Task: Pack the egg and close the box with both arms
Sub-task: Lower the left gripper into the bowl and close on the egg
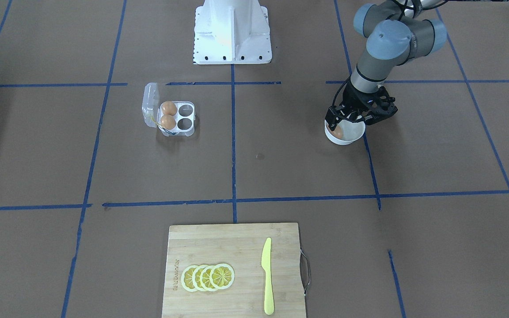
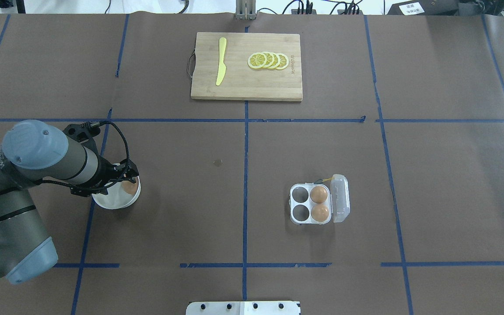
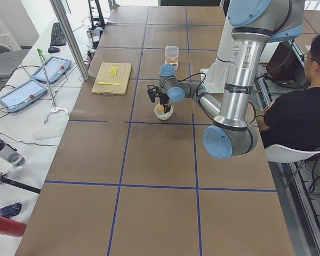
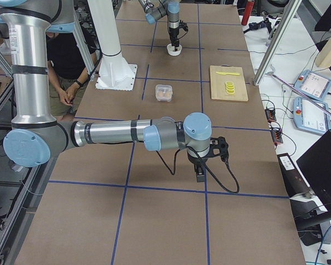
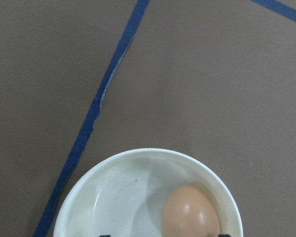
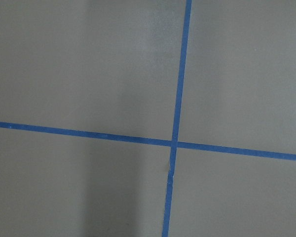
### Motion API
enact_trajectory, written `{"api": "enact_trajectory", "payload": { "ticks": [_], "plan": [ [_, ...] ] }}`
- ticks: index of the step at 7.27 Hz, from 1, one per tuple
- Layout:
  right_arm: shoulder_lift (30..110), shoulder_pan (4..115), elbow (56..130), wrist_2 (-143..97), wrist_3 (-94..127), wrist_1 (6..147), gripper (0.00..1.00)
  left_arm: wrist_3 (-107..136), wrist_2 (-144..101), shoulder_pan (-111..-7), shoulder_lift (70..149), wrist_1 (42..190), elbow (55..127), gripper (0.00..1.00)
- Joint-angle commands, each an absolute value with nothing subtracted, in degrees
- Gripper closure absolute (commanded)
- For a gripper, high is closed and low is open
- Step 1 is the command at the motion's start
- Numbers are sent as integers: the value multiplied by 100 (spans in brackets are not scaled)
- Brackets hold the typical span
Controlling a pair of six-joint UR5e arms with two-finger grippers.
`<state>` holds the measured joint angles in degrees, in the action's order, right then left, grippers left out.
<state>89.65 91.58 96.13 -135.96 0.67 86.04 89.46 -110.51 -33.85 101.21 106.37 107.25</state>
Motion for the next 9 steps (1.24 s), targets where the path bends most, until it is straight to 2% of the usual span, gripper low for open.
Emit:
{"api": "enact_trajectory", "payload": {
  "ticks": [1,9],
  "plan": [
    [8965,9158,9615,-13597,62,8604,0,8947,-11039,-3384,10134,10644,10714,20],
    [8965,9158,9633,-13605,62,8604,0,8947,-10873,-3314,10187,10635,10574,20]
  ]
}}
